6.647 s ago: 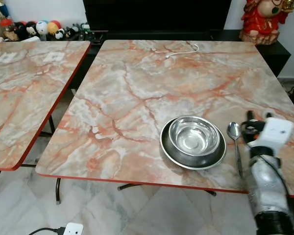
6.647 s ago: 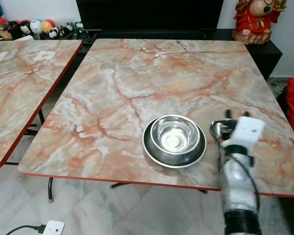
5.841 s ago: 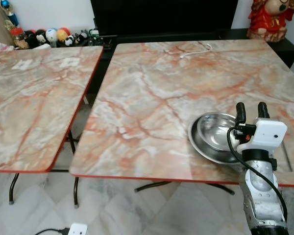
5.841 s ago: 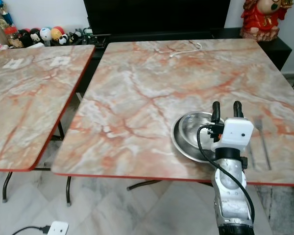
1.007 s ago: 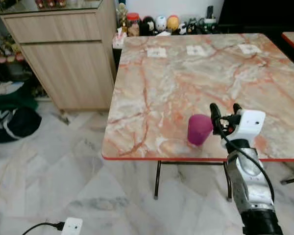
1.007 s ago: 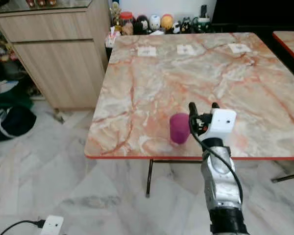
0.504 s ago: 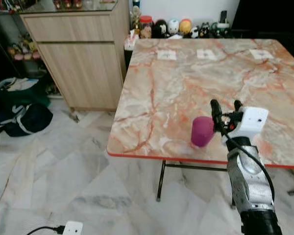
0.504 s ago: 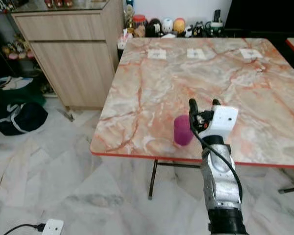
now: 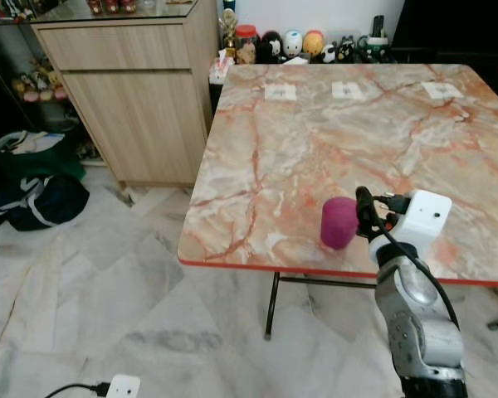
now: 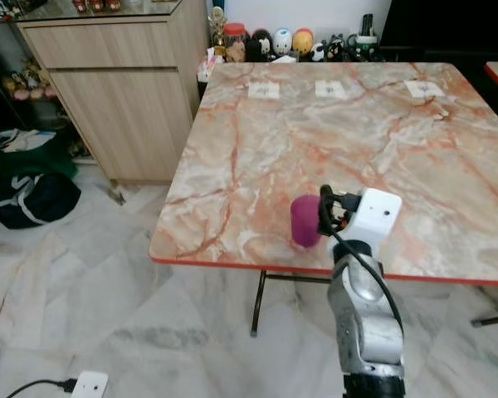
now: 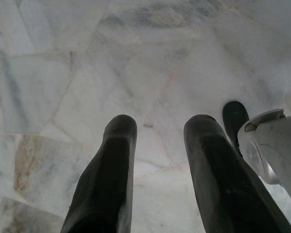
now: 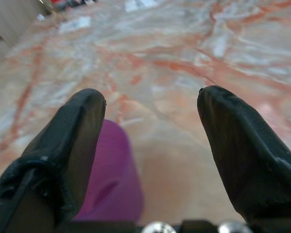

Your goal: Setting the table

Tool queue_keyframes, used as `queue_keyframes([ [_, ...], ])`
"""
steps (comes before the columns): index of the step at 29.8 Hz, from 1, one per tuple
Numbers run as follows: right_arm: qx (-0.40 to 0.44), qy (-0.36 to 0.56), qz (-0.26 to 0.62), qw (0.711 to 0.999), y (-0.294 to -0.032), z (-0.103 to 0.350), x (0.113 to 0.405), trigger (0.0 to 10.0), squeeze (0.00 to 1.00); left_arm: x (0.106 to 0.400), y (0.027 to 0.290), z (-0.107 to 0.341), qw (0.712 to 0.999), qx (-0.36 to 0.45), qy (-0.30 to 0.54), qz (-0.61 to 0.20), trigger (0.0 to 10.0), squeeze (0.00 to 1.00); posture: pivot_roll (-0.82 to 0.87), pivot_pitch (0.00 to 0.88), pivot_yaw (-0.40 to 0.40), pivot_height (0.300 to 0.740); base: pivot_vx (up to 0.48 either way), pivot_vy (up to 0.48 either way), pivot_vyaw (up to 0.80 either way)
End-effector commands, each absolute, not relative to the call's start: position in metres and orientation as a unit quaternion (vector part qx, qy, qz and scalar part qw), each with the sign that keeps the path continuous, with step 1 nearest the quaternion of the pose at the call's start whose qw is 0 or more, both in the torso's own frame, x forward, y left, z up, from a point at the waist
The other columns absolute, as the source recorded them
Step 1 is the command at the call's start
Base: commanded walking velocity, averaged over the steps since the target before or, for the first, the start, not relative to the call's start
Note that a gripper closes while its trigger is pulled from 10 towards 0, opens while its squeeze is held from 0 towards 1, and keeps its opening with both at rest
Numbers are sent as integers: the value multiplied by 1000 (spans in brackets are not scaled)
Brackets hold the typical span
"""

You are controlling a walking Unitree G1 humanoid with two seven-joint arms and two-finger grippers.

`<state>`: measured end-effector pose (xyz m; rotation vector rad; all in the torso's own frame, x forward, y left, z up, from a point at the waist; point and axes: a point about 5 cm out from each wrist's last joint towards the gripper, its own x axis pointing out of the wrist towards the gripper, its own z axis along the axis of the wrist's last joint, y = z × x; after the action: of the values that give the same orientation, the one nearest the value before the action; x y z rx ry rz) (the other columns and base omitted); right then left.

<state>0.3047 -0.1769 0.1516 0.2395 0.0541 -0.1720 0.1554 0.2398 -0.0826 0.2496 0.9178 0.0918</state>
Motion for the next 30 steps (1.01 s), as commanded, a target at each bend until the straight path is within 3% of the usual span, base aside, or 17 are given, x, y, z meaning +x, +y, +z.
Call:
queue_keyframes([
  [1, 119, 43, -91, 988, -179, 151, 305, 10000, 0, 148, 241, -85, 881, 122, 454, 42, 10000, 0, -57, 81, 34, 740, 0, 0, 0],
  [11, 154, 83, -90, 980, -178, 147, 306, 10000, 0, 147, 242, -85, 881, 124, 454, 44, 10000, 0, -52, 82, 37, 740, 0, 0, 0],
  [13, 158, 82, -88, 980, -178, 148, 307, 9059, 0, 147, 243, -85, 881, 124, 454, 45, 10000, 0, -52, 82, 38, 740, 0, 0, 0],
  [14, 163, 78, -81, 980, -178, 150, 307, 4706, 0, 147, 243, -85, 881, 124, 454, 45, 10000, 0, -53, 84, 39, 740, 0, 0, 0],
  [16, 164, 76, -78, 980, -178, 152, 308, 1804, 0, 147, 243, -85, 881, 125, 454, 45, 10000, 0, -53, 83, 40, 740, 0, 0, 0],
  [17, 162, 77, -78, 981, -178, 152, 308, 1922, 0, 147, 243, -85, 881, 125, 454, 45, 10000, 0, -54, 83, 40, 740, 0, 0, 0],
  [18, 161, 77, -78, 981, -178, 152, 309, 9647, 0, 147, 243, -85, 881, 125, 454, 45, 10000, 0, -53, 83, 40, 740, 0, 0, 0],
  [30, 172, 101, -62, 978, -173, 147, 313, 10000, 0, 147, 244, -85, 881, 123, 455, 47, 10000, 0, -48, 84, 40, 740, 0, 0, 0],
])
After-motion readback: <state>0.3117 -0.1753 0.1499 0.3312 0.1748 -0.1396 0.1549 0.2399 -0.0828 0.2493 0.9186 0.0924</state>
